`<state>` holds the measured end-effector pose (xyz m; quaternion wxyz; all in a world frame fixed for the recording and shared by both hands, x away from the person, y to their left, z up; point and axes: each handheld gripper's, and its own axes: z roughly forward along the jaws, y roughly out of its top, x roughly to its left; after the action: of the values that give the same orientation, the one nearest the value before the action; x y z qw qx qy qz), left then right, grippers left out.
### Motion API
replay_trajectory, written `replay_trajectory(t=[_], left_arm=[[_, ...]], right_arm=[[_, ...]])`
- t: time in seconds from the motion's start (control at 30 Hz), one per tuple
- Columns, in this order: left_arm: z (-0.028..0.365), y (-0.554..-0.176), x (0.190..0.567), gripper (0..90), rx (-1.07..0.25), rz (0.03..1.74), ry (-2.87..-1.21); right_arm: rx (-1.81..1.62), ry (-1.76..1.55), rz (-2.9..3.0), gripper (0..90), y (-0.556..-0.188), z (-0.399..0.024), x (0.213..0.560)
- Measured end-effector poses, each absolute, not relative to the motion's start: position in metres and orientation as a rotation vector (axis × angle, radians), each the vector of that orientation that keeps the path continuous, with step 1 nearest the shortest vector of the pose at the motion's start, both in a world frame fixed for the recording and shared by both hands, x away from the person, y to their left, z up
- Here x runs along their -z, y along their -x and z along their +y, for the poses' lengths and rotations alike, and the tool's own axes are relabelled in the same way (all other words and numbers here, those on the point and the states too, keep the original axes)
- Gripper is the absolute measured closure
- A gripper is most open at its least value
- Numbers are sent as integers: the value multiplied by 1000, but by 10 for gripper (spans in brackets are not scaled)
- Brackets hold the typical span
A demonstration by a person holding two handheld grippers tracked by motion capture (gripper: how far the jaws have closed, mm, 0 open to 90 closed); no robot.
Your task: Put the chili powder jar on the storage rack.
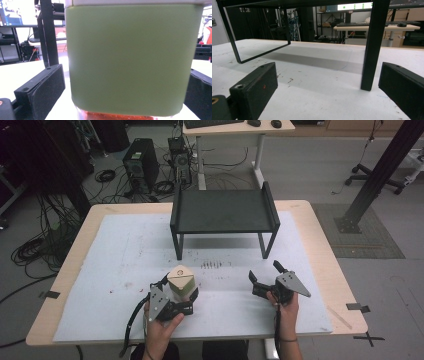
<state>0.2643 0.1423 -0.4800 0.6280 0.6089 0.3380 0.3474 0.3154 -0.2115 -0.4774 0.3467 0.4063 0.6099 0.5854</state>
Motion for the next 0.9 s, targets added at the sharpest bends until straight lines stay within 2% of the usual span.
replay_trajectory(t=[0.9], left_arm=[[143, -264, 480, 2, -788, 770, -1391]], right_arm=[[-1511, -1057, 1582, 21, -315, -211, 477]])
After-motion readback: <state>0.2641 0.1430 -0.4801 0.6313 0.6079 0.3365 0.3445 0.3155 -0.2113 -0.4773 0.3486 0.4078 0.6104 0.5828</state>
